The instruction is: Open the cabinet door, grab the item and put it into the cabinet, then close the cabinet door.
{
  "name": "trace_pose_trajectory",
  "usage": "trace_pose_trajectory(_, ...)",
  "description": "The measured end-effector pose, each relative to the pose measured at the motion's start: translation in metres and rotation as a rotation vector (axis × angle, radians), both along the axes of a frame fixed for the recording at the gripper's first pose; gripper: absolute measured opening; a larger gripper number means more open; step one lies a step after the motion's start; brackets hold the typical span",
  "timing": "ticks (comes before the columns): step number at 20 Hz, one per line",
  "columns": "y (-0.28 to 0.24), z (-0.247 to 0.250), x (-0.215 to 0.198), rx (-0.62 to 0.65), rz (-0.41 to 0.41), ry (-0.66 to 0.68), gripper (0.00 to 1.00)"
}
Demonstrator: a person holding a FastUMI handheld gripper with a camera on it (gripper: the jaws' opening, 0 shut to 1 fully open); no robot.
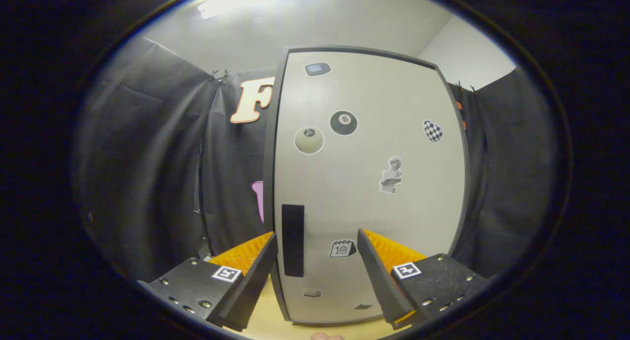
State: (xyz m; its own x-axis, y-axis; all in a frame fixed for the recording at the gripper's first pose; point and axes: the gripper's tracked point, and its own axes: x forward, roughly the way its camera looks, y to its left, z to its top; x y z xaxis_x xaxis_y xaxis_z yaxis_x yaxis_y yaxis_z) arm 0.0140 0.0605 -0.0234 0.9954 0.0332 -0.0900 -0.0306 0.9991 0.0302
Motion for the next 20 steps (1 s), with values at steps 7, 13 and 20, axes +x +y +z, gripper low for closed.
trace_pose_trajectory(7,0.022,-0.035,0.03,-0.066,-0.029,0.054,0.96)
trace_pose_trajectory(13,0.022,-0.05,0.058,-0.064,-0.077,0.079,0.95)
trace_pose_trajectory(20,0.025,-0.052,0.062,-0.059,-0.079,0.074,0.63)
